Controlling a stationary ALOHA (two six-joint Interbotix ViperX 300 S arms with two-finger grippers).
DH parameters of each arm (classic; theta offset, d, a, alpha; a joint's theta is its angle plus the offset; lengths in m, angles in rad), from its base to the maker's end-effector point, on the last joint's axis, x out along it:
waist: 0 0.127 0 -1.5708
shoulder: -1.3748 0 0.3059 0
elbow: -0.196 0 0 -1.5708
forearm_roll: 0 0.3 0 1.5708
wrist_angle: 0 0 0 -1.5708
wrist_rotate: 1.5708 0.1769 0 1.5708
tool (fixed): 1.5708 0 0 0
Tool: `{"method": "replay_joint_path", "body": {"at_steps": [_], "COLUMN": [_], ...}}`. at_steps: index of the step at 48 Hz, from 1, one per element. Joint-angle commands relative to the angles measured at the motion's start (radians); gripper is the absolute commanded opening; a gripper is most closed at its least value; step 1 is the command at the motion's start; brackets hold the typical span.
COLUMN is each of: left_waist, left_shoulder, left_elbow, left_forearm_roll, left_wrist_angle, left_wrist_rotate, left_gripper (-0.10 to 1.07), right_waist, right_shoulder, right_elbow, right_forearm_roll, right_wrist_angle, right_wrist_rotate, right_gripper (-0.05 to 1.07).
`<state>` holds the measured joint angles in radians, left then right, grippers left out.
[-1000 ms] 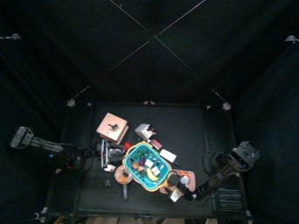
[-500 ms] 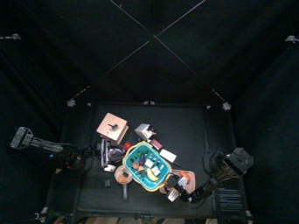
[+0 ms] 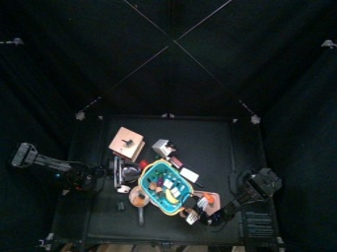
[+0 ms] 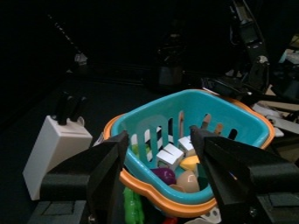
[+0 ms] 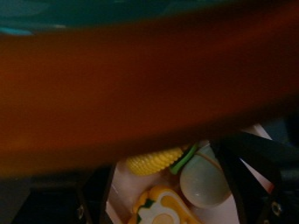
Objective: Grab corn
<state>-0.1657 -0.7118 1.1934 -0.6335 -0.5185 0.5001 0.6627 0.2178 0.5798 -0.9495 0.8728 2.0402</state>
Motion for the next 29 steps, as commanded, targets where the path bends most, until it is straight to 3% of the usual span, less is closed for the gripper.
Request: {"method": "replay_joint_path", "body": {"at_steps": [1, 11, 29], "left_waist": [0.003, 0.003, 0.005], "left_shoulder": [0.002, 0.002, 0.002], "left_elbow": [-0.009, -0.009, -0.009], "left_forearm_roll": [0.003, 0.003, 0.003], "left_wrist_angle": [-0.003, -0.003, -0.005], "left_wrist_rotate": [0.0, 0.0, 0.0], "left_gripper": [0.93, 0.93, 0.93], "right_waist": [-0.003, -0.003, -0.005], "right_shoulder": [-0.021, -0.014, -0.015], "right_elbow": [-0.009, -0.006, -0.011], "right_forearm_roll": [0.011, 0.025, 0.023], "right_wrist_angle": [0.0, 0.0, -0.002], "right_wrist_rotate": [0.003, 0.003, -0.006], "right_gripper": [1.01, 0.96, 0.78]}}
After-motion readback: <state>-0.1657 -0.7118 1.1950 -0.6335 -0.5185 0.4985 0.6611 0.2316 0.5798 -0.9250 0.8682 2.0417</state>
